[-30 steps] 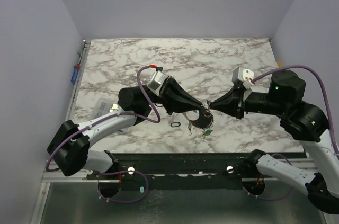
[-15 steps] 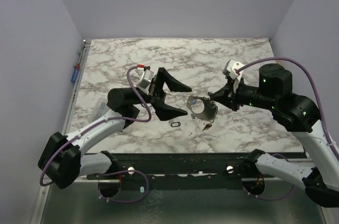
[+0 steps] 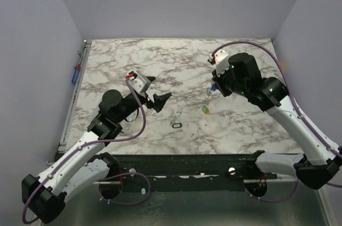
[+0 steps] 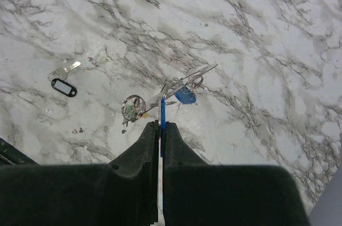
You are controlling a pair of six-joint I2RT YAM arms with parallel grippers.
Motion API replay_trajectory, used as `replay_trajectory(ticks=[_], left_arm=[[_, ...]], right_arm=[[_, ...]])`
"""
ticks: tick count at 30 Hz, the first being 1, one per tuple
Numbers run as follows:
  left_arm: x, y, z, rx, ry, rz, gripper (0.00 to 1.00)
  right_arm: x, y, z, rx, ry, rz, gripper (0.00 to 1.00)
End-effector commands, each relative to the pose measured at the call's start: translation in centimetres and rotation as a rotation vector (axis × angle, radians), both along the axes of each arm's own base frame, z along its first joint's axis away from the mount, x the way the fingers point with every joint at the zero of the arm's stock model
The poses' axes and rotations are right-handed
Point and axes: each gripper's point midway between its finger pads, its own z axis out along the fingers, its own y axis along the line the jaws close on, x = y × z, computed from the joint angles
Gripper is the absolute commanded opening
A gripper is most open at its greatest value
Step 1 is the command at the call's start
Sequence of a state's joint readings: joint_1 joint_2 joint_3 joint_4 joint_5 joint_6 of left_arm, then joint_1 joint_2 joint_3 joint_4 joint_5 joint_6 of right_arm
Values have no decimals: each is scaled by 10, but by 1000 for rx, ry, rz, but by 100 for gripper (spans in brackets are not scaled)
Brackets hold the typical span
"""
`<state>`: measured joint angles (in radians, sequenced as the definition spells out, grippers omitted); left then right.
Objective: Put the keys on the keyring
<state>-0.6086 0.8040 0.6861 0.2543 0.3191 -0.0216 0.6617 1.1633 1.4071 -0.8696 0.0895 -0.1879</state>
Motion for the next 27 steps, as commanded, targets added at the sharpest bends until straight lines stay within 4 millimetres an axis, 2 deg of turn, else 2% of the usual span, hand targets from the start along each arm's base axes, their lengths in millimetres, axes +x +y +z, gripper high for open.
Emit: replay_trajectory(ticks=[1,4,9,14,19,20,23,25,26,27], left_arm=[[40,62,-90,261,128,390,99],[45,75,-108,284,157,469,99],[42,75,-104,285,141,456,96],[39,77,-103,280,139,454,96],[38,77,-103,289,133,445,95],[37,77,-103,291,131,443,95],[36,77,-103,294,126,439,95],[36,76,-104,298,125,433,95],[36,76,-104,300,124,431,95],[36,75,-104,302,125,430,95]], right_arm=[[28,-1,20,15,-69,-122,1],[46,6,14,10,-76,-160,1],[78,20,12,17,-107,-211,1],[110,55,27,85,-139,-179,1],[148,97,55,151,-158,-135,1],[157,104,54,153,-150,-138,1],[165,114,70,206,-167,-140,1],[162,114,55,214,-154,-139,1],[155,112,39,208,-130,-135,1],[150,110,15,199,-98,-139,1]])
